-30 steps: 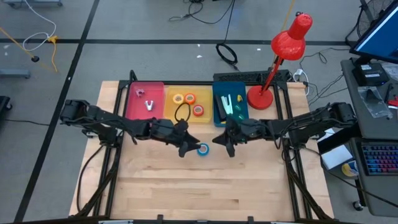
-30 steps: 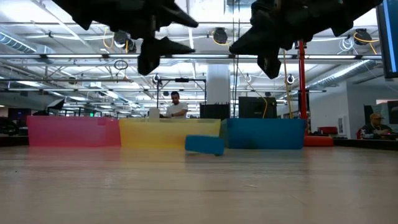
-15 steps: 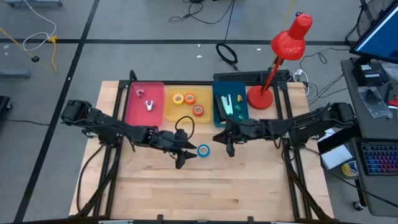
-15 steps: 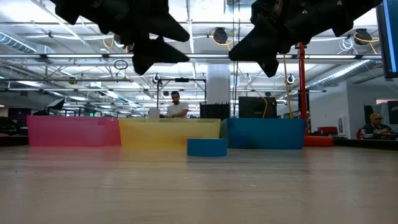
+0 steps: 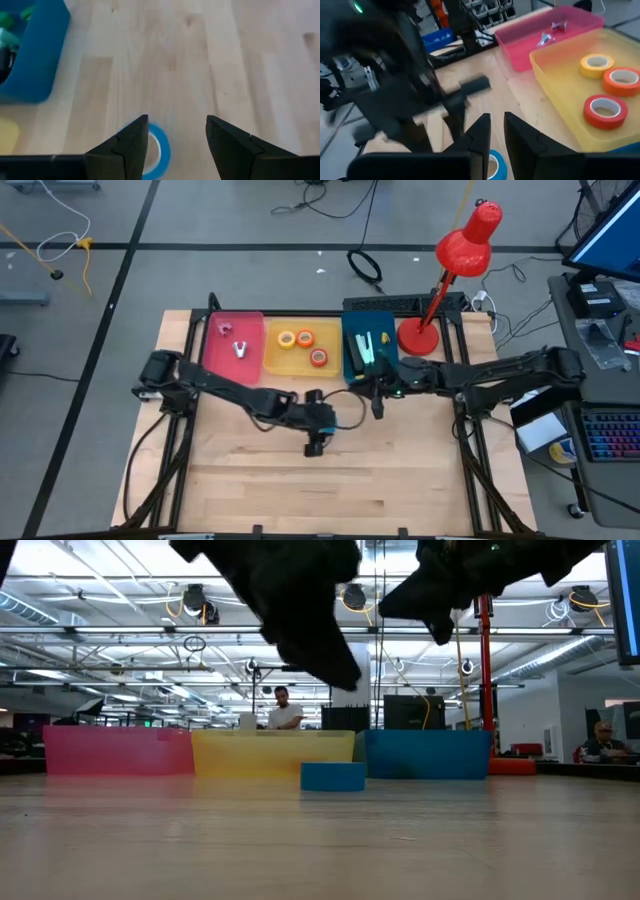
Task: Pick and place Stapler, Stapler remover, tape
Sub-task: Put the blue tape into the yellow bin
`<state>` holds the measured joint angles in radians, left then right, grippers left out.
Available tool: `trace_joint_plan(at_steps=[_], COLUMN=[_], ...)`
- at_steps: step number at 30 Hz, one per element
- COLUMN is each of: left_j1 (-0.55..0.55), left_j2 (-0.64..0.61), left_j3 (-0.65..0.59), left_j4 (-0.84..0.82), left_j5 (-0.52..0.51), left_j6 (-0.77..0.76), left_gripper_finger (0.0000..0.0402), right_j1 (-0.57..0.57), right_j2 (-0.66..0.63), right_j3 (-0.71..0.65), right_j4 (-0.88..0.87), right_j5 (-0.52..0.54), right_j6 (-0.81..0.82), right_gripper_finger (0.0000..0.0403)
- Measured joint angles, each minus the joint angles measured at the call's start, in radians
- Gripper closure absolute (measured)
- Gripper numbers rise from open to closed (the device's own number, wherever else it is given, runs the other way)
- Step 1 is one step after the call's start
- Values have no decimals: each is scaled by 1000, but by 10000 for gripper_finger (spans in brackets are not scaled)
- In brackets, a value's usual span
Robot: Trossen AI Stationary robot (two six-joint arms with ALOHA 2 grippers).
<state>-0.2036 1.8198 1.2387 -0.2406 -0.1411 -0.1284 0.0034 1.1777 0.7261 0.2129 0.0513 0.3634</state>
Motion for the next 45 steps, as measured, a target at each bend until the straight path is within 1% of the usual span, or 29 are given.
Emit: trace_joint_plan(at_steps=[3, 6, 8, 11, 15, 24, 31, 33, 34, 36, 39, 40, 41, 43, 45], left_j1=[13, 21, 21, 20, 25, 37, 42, 42, 42, 44, 48, 51, 56, 70, 93], left_j2=[65, 105, 117, 128, 146, 208, 266, 267, 267, 260, 230, 213, 196, 144, 73], left_j3=[50, 76, 82, 82, 80, 80, 87, 86, 86, 86, 82, 80, 78, 74, 78], left_j4=[-60, -60, -48, -84, -115, -100, -102, -105, -109, -112, -118, -126, -146, -164, -194], left_j5=[28, 93, 113, 103, 91, 79, 75, 78, 78, 90, 114, 117, 123, 84, 23], left_j6=[14, 12, -4, -16, -69, -125, -202, -230, -249, -295, -356, -372, -387, -420, -457], left_gripper_finger=[204, 204, 204, 204, 204, 204, 206, 219, 232, 271, 348, 366, 367, 367, 366], right_j1=[0, 0, 0, 0, 0, 0, 2, 4, 4, 5, 5, 5, 5, 5, 5], right_j2=[-57, -110, -146, -182, -216, -265, -293, -301, -304, -310, -324, -333, -342, -366, -396], right_j3=[0, 0, 0, 0, -1, -1, -2, 0, -2, 0, -1, 0, -1, -1, -1], right_j4=[-46, -83, -117, -133, -153, -251, -308, -314, -324, -319, -330, -334, -344, -344, -371], right_j5=[0, 0, 0, 0, 0, -3, -4, -4, -4, -4, -4, -4, -4, -4, -5], right_j6=[-10, -10, -10, -18, -42, -57, -47, -49, -52, -56, -63, -64, -65, -60, -57], right_gripper_finger=[353, 353, 353, 353, 353, 353, 353, 353, 353, 353, 353, 353, 353, 353, 353])
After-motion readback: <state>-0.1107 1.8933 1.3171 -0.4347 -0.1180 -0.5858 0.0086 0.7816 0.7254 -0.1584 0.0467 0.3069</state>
